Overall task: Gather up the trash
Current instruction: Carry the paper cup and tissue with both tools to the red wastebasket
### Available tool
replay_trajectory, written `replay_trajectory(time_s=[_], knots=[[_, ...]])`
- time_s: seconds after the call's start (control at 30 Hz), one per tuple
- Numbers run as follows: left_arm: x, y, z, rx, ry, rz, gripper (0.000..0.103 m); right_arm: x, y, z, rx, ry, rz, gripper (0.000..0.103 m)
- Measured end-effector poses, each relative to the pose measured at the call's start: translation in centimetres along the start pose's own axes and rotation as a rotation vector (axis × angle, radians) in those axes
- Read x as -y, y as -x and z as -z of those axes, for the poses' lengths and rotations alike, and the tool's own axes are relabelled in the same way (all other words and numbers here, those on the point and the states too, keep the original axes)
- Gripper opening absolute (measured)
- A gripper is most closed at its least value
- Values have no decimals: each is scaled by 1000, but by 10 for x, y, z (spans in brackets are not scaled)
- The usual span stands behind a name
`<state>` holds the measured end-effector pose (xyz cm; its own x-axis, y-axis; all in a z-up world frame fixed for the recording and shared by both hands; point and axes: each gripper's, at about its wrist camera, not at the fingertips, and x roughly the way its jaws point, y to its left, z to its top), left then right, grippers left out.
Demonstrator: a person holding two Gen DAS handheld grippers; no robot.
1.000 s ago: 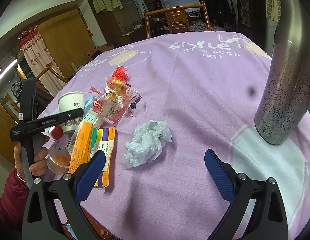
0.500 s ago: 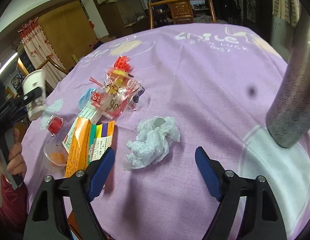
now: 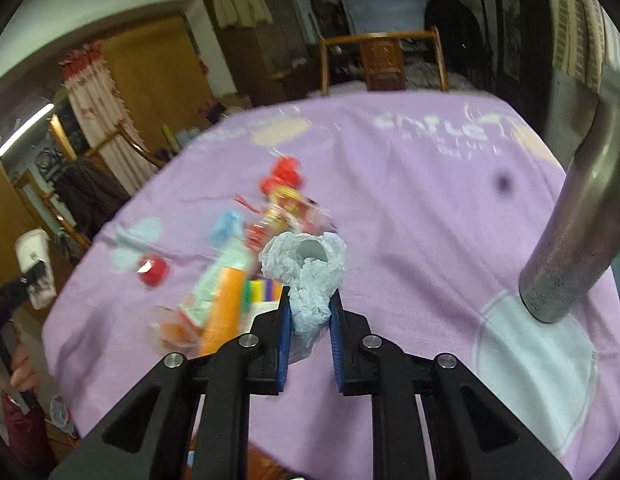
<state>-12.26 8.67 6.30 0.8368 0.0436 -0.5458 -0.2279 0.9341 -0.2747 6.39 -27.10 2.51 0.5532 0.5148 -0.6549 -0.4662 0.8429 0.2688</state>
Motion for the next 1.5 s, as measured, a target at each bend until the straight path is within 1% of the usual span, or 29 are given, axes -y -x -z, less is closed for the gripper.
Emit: replay_trajectory(time_s=[0.07,0.17,0.37,0.57,0.8,0.87,0.93,1.0,1.07,1.17,1.33,1.5], knots=[[-18,18,9,16,21,-41,68,-13,12,2,23,16,-23,18],[-46,42,25,26,64,-95,68,-36,23,8,35,46,-72,18],[-106,87,64,25,164,-217,68,-85,33,13,43,103,-174,18],[-167,134,100,26,252,-328,68,-143,32,25,17,163,-256,18],[-237,170,134,31,348,-454,68,-215,20,35,-29,240,-344,18],[-261,179,147,25,395,-467,69,-236,18,39,-42,262,-363,18],[-282,183,162,2,440,-487,70,-256,14,42,-59,287,-382,18],[-302,186,176,-32,476,-541,79,-278,12,47,-81,317,-399,18],[-314,190,187,-38,510,-555,89,-301,10,52,-101,346,-416,18],[-323,197,197,-31,532,-559,91,-337,6,62,-138,394,-454,18],[-336,220,205,6,541,-632,92,-403,-8,89,-227,490,-532,18],[-349,240,215,35,590,-711,95,-472,-29,128,-350,605,-617,18]])
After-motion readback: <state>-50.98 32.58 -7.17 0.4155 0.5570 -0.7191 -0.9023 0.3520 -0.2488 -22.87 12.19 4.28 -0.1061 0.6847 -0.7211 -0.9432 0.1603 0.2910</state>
